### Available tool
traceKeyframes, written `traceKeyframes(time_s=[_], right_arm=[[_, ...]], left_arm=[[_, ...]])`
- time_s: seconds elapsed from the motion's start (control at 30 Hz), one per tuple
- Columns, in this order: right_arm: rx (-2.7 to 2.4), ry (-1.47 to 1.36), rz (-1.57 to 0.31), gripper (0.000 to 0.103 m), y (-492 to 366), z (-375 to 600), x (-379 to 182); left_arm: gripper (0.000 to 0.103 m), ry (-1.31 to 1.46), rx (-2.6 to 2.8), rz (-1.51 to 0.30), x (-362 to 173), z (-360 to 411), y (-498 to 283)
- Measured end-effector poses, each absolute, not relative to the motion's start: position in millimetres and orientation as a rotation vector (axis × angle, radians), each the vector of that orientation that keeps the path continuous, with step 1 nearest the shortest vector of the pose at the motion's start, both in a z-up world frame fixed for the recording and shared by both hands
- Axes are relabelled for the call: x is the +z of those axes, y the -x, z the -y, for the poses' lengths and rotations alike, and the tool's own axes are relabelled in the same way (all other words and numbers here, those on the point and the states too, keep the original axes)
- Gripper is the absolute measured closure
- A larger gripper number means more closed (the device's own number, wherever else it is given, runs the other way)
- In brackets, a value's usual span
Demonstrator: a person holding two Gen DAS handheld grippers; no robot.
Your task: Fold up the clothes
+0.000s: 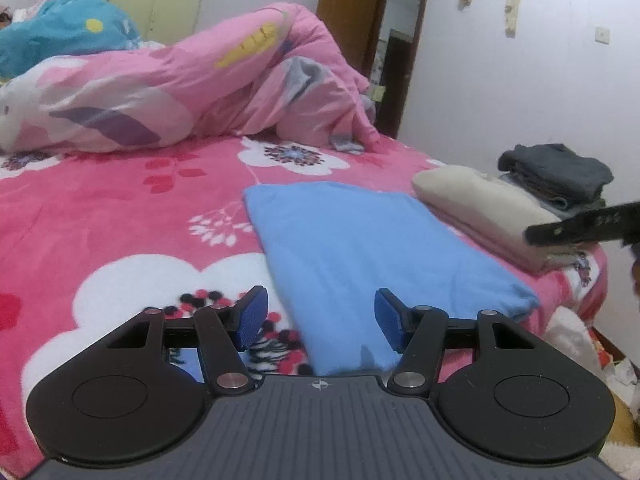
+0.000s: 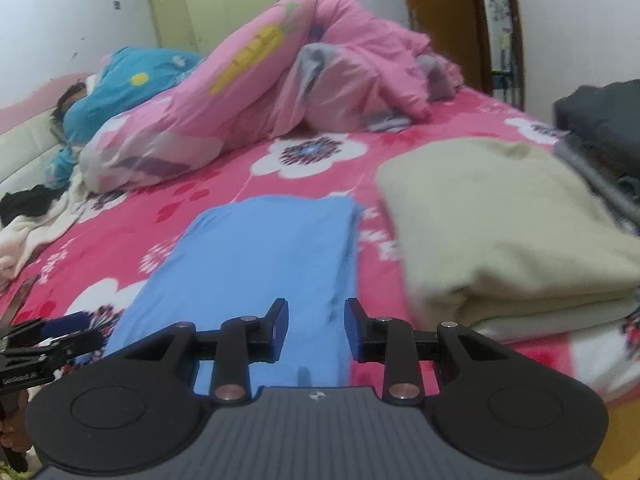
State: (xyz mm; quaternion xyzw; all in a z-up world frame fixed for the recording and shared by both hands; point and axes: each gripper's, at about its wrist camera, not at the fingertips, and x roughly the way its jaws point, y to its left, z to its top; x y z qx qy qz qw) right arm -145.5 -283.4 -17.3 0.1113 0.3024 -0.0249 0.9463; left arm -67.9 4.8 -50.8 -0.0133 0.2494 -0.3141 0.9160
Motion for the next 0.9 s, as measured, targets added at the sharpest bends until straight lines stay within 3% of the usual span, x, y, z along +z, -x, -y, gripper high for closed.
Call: traceKeyframes(time_s=[0.27, 0.37, 0.6, 0.9], right_arm=[[0.021, -0.217, -0.676, 0.072, 130, 272, -54], [0.006, -0.285, -0.687, 0.081, 143, 292, -65], [-0.168, -0.405, -0.642, 0.077, 186, 329, -52], [-0.015, -0.163, -0.534, 0.077, 121, 280, -34]], left_arm=[[0.043, -0.076, -0.699, -0.569, -62, 25, 66], [0.043, -0.109, -0.696, -0.59, -68, 29, 67], [0.039, -0.122, -0.691, -0.59, -68, 31, 68], [0.038, -0.111, -0.674, -0.591, -65, 32, 69]])
